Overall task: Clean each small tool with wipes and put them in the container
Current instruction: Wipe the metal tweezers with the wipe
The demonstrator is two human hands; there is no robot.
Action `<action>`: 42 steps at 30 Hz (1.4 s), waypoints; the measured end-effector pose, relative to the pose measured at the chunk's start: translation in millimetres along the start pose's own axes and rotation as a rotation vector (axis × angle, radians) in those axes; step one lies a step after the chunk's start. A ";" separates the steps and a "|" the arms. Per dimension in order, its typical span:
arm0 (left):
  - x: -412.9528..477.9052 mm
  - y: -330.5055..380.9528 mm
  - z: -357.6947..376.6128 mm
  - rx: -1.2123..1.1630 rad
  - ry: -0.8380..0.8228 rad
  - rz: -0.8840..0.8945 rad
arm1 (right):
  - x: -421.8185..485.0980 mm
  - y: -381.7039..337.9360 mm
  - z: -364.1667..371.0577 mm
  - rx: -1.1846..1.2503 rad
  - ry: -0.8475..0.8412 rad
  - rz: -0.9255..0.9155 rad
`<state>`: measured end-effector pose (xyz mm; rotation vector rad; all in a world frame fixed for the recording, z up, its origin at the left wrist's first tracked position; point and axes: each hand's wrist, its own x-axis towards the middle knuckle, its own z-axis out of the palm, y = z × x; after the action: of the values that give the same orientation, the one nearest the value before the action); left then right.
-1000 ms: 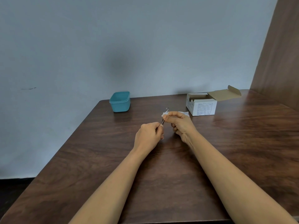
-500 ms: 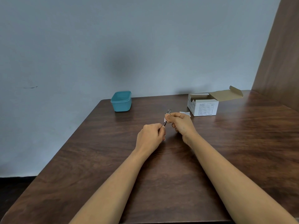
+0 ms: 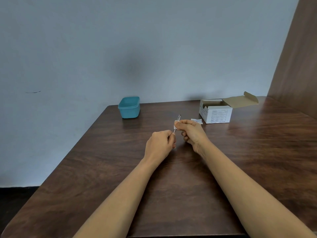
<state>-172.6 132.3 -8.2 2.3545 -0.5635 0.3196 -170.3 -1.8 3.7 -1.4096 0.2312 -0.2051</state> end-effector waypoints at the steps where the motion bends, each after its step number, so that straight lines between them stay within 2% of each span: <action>1: -0.2 -0.1 -0.1 -0.002 0.002 0.000 | -0.4 0.2 0.0 -0.022 -0.002 0.000; 9: -1.6 -2.7 -1.0 -0.029 0.028 -0.021 | -7.0 4.2 8.0 -0.183 -0.014 -0.080; 19: 0.0 -2.7 1.6 -0.042 0.004 -0.036 | -7.3 0.3 3.7 -0.214 -0.042 -0.033; 26: 1.7 -1.9 2.6 -0.129 0.010 -0.001 | -4.0 2.7 7.3 -0.258 0.058 -0.094; 31: 1.0 1.8 5.6 -0.141 -0.012 0.026 | 1.6 -2.1 0.1 -0.161 0.108 -0.119; 39: -0.3 3.1 6.5 -0.082 -0.026 0.062 | 7.1 -8.0 -9.3 0.110 0.170 0.016; 42: -0.4 1.0 5.7 -0.050 -0.016 0.061 | 6.4 -8.1 -8.1 0.127 0.157 0.017</action>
<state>-173.0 127.9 -12.0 2.2975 -0.6450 0.3111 -166.4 -12.5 10.3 -1.2661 0.3533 -0.3118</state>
